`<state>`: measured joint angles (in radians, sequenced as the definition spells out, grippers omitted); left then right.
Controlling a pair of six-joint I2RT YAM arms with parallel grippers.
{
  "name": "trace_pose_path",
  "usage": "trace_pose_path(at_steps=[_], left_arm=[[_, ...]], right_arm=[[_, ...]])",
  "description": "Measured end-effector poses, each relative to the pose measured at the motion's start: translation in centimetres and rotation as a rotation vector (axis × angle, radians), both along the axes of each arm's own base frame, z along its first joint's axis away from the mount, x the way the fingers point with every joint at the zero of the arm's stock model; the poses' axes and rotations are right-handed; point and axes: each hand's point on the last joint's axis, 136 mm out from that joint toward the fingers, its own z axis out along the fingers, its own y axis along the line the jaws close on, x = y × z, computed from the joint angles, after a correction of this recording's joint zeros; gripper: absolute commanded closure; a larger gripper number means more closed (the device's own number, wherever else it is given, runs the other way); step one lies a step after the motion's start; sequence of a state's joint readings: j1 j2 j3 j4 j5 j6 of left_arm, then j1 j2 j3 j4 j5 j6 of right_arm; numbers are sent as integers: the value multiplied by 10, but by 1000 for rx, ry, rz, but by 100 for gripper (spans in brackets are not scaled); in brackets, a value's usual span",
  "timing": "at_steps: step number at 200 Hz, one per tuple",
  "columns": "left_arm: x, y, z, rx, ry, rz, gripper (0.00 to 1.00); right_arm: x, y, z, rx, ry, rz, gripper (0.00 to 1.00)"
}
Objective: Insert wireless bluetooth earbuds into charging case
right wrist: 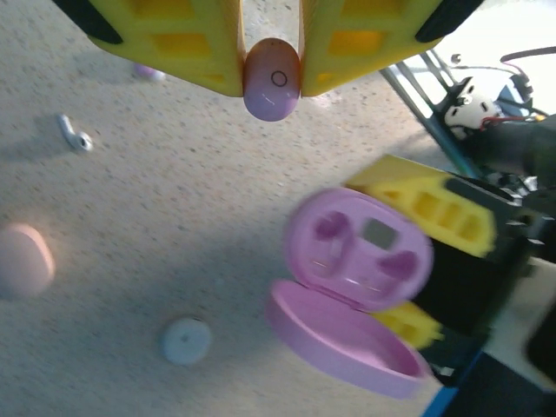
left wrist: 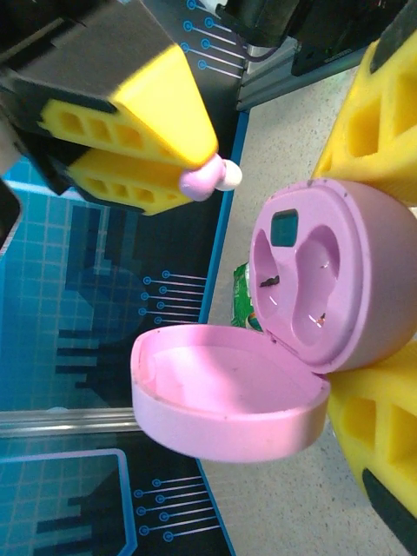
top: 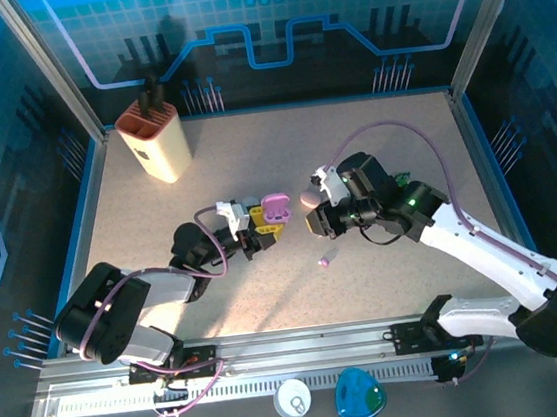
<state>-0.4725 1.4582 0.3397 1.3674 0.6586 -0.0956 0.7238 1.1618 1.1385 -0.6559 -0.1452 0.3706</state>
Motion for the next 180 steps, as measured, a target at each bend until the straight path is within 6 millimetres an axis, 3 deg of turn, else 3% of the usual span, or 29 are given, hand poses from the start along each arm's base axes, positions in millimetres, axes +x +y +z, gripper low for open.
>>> trace_pose_path(at_steps=[41,180], left_arm=[[-4,-2,0,9,-20,-20,64],[-14,-5,5,7,-39,-65,63]], right_arm=[[-1,18,15,42,-36,56,78],[10,47,17,74,-31,104,78]])
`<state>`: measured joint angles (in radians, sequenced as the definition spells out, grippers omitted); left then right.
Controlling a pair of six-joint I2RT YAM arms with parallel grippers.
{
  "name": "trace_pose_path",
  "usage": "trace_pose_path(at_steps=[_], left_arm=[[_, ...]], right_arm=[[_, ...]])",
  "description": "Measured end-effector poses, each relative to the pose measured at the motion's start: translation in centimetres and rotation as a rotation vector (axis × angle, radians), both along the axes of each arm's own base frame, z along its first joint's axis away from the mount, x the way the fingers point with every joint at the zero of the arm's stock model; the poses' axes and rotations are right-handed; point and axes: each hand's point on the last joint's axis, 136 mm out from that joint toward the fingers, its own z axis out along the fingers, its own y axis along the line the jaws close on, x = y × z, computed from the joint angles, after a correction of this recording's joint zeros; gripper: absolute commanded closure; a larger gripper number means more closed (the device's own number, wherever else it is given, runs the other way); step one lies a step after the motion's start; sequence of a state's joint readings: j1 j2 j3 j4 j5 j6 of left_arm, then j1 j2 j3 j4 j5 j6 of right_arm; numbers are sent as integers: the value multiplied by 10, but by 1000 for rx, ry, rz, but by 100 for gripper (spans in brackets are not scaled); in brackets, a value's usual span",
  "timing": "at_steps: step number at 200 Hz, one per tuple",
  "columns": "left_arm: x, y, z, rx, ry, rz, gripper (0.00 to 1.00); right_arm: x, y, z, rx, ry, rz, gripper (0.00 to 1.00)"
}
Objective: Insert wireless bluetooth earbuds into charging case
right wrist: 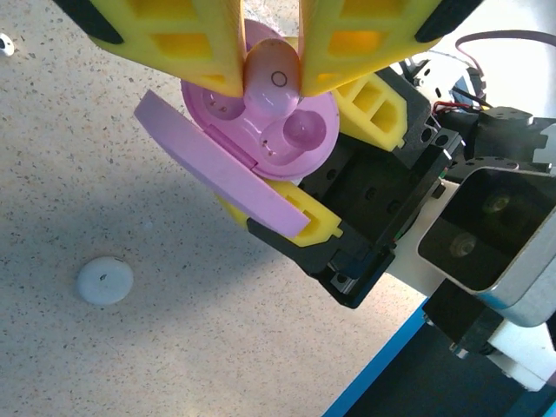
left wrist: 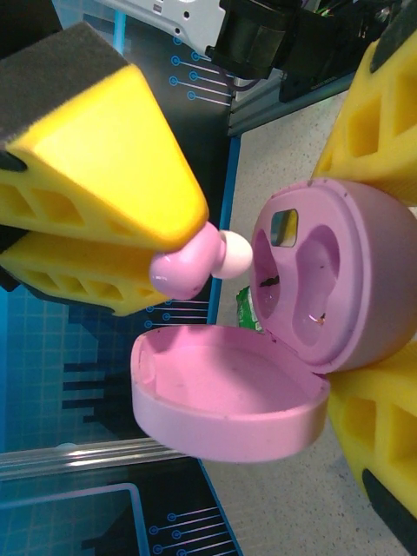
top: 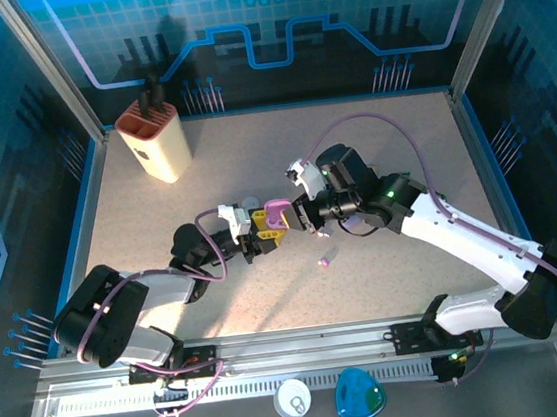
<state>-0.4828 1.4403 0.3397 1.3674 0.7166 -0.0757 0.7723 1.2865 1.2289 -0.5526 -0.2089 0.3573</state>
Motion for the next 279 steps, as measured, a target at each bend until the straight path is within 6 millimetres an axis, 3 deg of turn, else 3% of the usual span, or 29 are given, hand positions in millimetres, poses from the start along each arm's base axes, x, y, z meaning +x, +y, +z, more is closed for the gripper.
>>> trace_pose_path(at_steps=[168,232,279], left_arm=[[0,1,3,-6,-3,4,64],[1,1,3,-7,-2,10,64],[2,1,3,-7,-2,15,64]], right_arm=[[1,-3,-9,-24,25,-9,74],[2,-5,-9,-17,40,-22,56],[0,-17,4,28,-10,-43,45]])
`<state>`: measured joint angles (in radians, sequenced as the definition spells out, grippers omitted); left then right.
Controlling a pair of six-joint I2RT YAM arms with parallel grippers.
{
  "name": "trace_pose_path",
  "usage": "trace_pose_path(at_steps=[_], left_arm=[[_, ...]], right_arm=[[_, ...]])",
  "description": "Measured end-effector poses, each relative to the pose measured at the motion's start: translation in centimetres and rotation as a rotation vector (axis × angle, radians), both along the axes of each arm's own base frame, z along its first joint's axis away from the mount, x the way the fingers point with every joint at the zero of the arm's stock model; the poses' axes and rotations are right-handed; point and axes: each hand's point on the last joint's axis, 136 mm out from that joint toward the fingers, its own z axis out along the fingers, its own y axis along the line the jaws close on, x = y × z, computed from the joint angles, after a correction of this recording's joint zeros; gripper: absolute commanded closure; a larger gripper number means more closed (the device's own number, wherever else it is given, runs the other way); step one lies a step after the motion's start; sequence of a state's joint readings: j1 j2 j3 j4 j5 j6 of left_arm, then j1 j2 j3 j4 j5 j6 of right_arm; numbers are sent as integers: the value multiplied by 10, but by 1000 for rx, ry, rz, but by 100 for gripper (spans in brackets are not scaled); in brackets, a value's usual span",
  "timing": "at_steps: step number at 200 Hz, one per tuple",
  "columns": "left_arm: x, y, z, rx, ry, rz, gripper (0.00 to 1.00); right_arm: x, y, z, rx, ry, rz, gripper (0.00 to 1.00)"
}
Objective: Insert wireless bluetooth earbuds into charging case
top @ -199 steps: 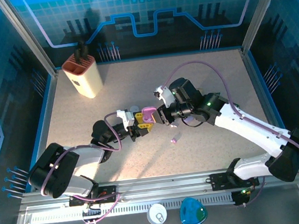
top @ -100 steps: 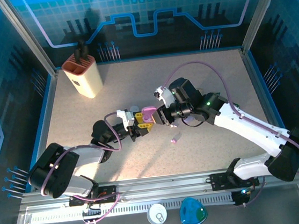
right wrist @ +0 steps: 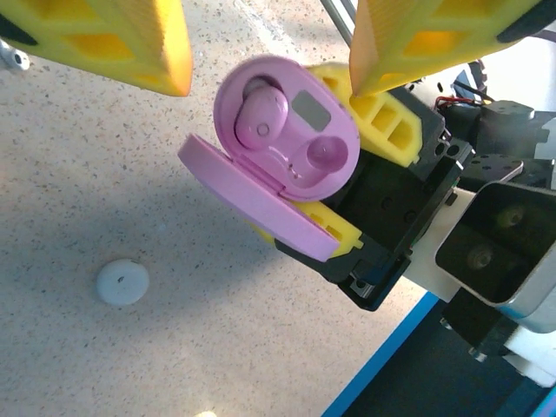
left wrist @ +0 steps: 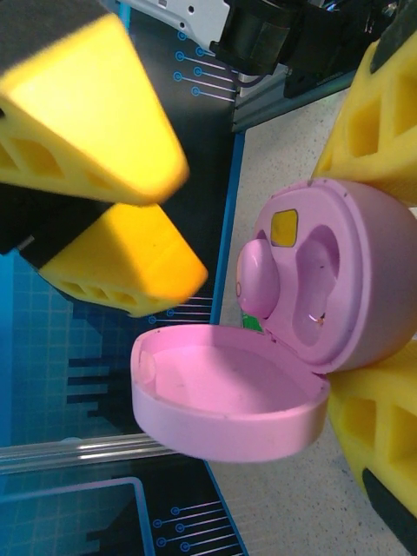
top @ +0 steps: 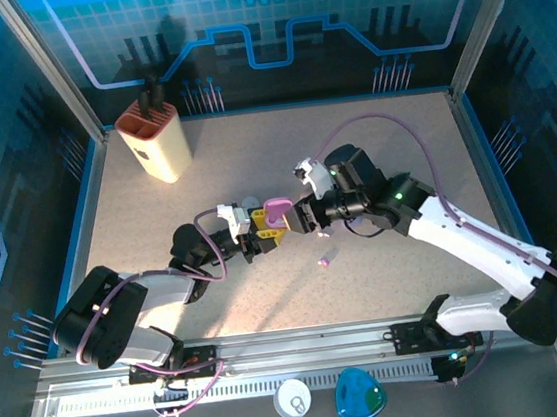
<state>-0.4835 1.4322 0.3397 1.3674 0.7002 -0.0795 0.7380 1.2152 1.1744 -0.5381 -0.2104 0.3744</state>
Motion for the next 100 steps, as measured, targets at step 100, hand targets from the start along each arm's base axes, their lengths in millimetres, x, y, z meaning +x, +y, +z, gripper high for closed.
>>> trace_pose_path(at_steps=[100], left_arm=[[11,10,8,-18,-16,67,64]], right_arm=[[-1,-88,-119,33,261,-362,47]])
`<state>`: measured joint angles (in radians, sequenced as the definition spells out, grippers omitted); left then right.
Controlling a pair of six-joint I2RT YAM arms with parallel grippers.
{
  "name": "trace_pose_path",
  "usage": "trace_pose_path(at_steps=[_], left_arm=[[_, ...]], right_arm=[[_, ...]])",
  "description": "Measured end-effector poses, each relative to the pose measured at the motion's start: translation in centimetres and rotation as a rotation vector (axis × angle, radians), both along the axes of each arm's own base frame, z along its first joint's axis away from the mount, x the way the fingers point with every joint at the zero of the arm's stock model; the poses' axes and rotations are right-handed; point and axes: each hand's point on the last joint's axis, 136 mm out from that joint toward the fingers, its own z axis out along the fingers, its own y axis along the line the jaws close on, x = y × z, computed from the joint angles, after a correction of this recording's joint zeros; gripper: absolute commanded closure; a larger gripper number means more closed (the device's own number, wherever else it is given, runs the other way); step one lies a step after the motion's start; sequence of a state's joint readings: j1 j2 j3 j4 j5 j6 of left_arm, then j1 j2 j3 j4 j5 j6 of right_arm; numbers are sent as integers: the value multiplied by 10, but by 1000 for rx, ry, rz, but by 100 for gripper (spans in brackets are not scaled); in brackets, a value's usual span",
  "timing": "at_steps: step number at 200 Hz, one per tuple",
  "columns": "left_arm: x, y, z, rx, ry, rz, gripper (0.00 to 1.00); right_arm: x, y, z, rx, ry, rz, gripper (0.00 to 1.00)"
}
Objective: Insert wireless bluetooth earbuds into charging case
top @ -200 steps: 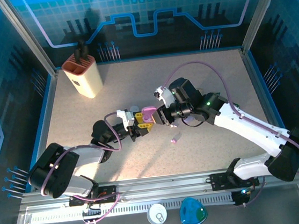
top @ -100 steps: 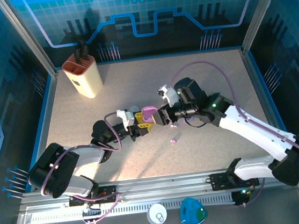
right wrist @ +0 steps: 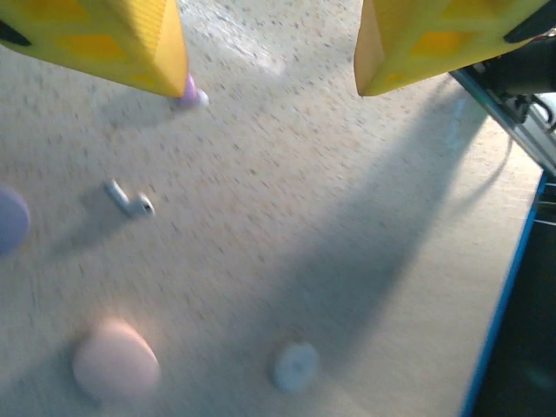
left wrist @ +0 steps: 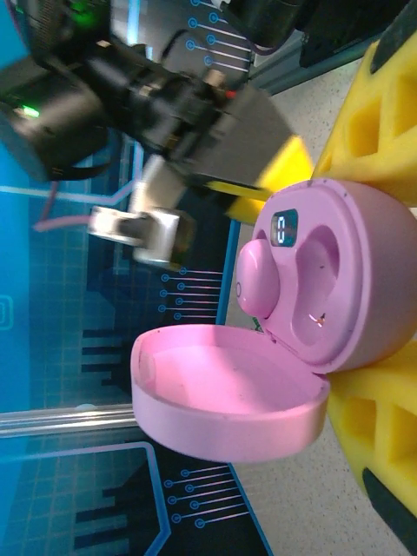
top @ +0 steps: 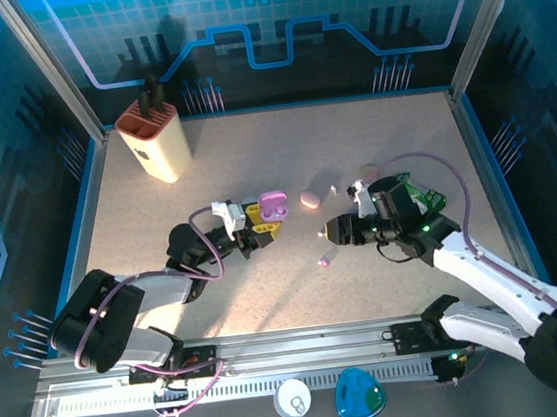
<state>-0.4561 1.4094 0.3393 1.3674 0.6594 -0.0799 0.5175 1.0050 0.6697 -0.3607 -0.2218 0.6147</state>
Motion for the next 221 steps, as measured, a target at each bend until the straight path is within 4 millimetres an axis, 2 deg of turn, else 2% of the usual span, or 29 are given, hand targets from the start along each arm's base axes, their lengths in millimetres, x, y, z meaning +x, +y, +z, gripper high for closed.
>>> trace_pose_path(at_steps=[23,47,80,99,150,221], left_arm=[[0,0,0,0,-1,1,64],[0,0,0,0,-1,1,64],[0,0,0,0,0,2,64],[0,1,2,-2,-4,2,64],[-1,1,3,0,-1,2,64],[-1,2,2,4,7,3,64]], right_arm=[[-8,4,-41,5,153,-20,49],[-13,15,-73,20,271,-25,49],[-29,41,-102,24,364,24,49],[-31,50,-113,27,398,27,49],[-23,48,-120,26,401,-2,48],[12,29,-118,-40,331,-62,48]])
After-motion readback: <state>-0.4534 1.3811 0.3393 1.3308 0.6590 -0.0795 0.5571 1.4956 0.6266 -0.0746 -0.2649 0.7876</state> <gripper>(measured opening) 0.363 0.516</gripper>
